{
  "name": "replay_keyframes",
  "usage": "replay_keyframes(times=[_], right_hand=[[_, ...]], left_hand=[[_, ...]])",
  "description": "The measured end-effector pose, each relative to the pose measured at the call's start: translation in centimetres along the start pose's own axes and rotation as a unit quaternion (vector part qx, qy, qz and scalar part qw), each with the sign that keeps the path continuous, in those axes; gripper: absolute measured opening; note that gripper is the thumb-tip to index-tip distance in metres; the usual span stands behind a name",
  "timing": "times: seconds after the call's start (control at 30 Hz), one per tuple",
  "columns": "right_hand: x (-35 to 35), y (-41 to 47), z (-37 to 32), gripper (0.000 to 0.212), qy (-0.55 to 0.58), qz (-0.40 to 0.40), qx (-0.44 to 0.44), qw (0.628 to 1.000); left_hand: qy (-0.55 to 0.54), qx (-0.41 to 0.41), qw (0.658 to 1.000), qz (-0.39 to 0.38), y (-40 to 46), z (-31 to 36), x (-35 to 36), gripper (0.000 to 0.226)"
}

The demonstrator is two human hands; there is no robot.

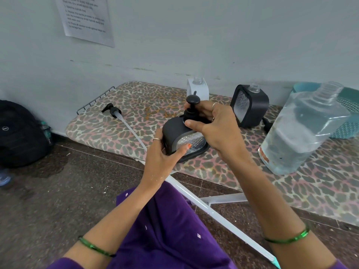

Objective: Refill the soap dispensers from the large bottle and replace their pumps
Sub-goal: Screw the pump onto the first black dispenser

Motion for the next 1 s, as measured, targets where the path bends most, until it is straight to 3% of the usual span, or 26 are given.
replay_keyframes(times=[0.47, 0.57, 0.8, 1.0], right_hand=[[0.3, -2.5, -0.8, 0.031, 0.002, 0.193, 0.019, 0.981], [0.3, -2.0, -0.8, 0.031, -0.030, 0.148, 0.015, 0.988], [0.3, 0.7, -0.3, 0.042, -0.067, -0.091, 0.012, 0.994], [0.3, 0.5, -0.5, 0.038, -0.069, -0.039, 0.000, 0.997]], left_hand=[[0.035, -0.022, 0.999, 0.022, -0.2, -0.1, -0.3, 0.043], [0.016, -0.020, 1.000, 0.010, -0.1, 0.2, -0.2, 0.047], [-0.013, -0.025, 1.000, -0.011, 0.0, 0.1, 0.1, 0.053], [-0.004, -0.022, 1.000, 0.008, -0.5, 0.0, 0.1, 0.052]])
Point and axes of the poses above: each hand's wrist, its own y-axis towards the middle knuckle, its own x-axis out of the palm, z = x × y, the point moved 10 cm from there along y, towards the middle knuckle, and after that the axes turned 7 degrees about -z, right-handed, at the moved point
